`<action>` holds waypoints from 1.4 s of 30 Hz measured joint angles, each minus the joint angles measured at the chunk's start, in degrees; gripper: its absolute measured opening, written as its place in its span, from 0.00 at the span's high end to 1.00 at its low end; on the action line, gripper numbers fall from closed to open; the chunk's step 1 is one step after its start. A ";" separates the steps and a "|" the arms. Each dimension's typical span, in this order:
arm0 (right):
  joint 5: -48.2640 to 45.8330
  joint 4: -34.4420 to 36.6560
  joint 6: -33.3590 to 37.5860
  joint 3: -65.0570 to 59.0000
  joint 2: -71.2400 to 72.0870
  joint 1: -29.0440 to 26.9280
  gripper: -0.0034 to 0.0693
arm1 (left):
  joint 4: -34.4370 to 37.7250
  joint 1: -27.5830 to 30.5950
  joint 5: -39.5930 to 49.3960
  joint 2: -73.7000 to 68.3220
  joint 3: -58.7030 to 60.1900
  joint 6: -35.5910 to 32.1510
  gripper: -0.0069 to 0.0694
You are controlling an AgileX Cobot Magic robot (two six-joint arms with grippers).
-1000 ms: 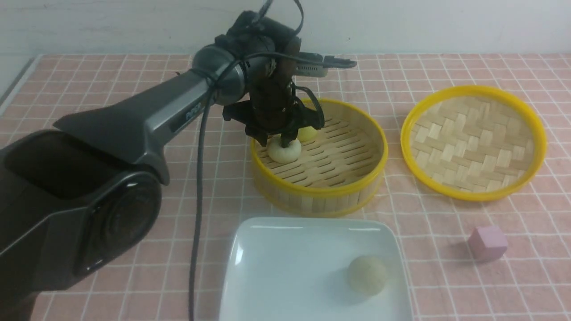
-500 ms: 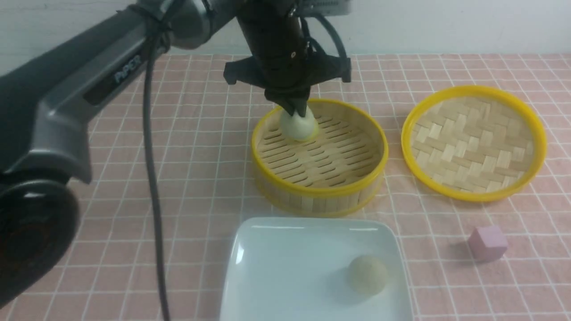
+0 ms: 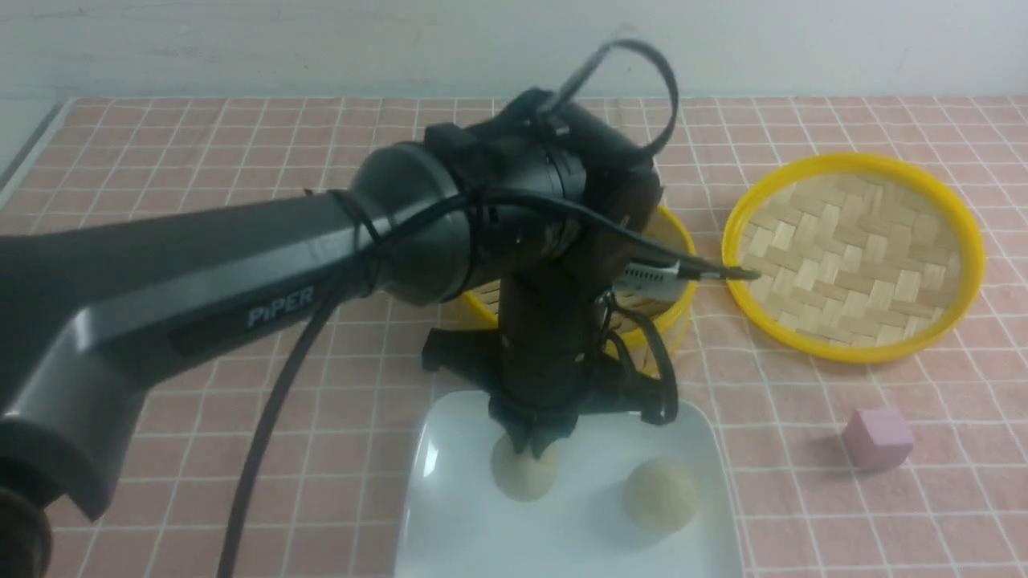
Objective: Put the steamed buns into the plate on the pink tablecloth.
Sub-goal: 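Carry the bun from the bamboo steamer to the plate with the left gripper, then reach into the bamboo steamer and grasp a bun with the left gripper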
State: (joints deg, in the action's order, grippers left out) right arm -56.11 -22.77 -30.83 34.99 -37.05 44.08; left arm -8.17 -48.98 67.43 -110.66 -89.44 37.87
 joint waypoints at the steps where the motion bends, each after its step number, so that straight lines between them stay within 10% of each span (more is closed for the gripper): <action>1: 0.00 0.00 0.00 0.00 0.00 0.00 0.77 | -0.22 0.00 -0.40 -0.32 0.28 1.10 0.87; 18: 0.05 0.00 0.00 0.00 0.00 0.00 0.74 | -0.77 0.50 -3.35 -1.67 -1.11 2.30 0.47; 27: 0.05 0.00 0.00 0.00 0.00 0.00 0.73 | 8.69 13.20 -3.13 -7.61 -21.12 -9.41 0.87; 31: 0.38 -0.05 0.00 0.00 0.00 0.00 0.72 | 13.54 16.62 -3.20 -13.63 -31.38 -15.51 0.90; 42: 1.13 -0.05 0.00 0.00 0.00 0.00 0.71 | -1.82 17.10 -10.10 -27.88 -46.52 -13.29 0.51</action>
State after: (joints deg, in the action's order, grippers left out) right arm -54.97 -22.83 -30.83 34.99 -37.05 44.08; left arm -9.99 -31.87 57.33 -138.54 -135.96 24.58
